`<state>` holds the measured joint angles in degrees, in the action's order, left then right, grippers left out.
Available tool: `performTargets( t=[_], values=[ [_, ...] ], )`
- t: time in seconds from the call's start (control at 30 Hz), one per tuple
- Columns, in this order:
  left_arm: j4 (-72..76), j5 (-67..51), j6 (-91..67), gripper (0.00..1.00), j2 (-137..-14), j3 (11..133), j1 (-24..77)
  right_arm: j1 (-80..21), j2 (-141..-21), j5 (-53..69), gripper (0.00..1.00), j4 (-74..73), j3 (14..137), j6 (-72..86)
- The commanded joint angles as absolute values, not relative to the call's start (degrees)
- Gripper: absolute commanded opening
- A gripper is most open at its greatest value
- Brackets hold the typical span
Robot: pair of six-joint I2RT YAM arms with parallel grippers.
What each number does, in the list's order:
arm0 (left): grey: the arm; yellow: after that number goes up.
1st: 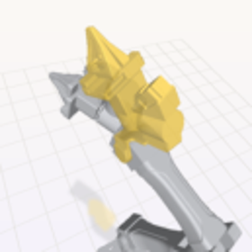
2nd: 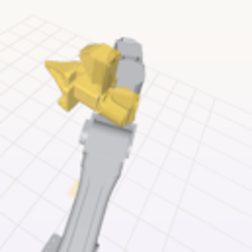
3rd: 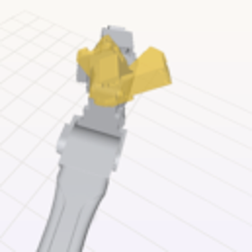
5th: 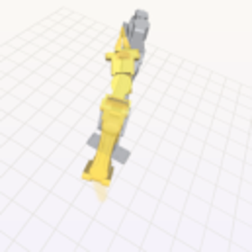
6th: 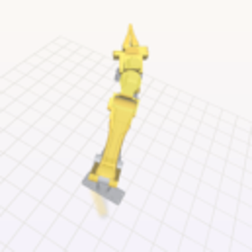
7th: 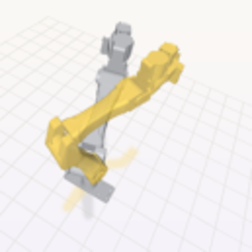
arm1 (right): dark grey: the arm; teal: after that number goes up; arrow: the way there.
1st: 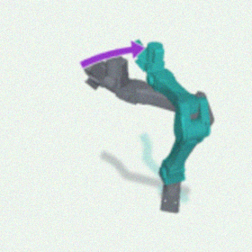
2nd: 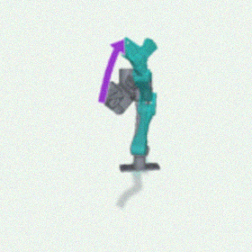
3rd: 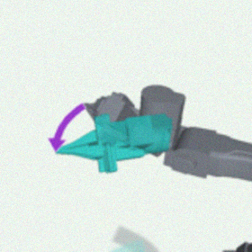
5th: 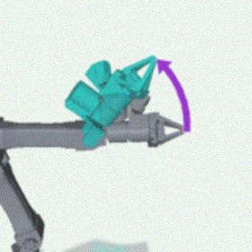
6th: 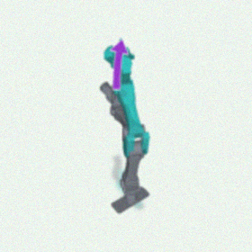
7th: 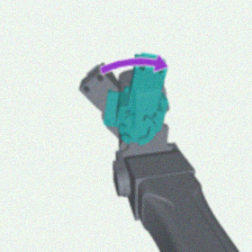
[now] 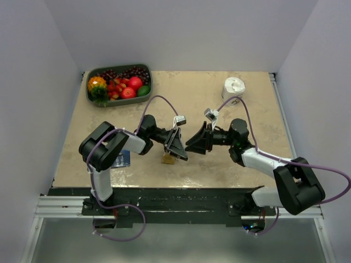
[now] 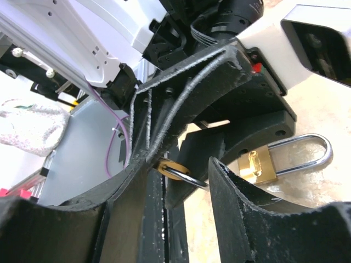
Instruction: Unlock with the key
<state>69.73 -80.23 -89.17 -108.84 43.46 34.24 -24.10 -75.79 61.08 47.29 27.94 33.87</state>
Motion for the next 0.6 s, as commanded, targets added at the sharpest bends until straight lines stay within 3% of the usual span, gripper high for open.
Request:
performTargets(
  t=[0.0,0.4,0.57],
  values=[
    [108.7,-81.1,-90.8,0.00,-104.1,44.0,34.3,-24.4,-76.6,60.5,0.52,45.3,27.3,32.0],
    [108.7,-81.0,-90.6,0.00,-104.1,43.5,34.3,-24.5,-75.5,59.9,0.50,45.2,27.1,32.0],
    [108.7,-81.0,-90.6,0.00,-104.0,43.4,34.3,-24.4,-73.9,58.7,0.58,45.3,26.3,31.7]
  ],
)
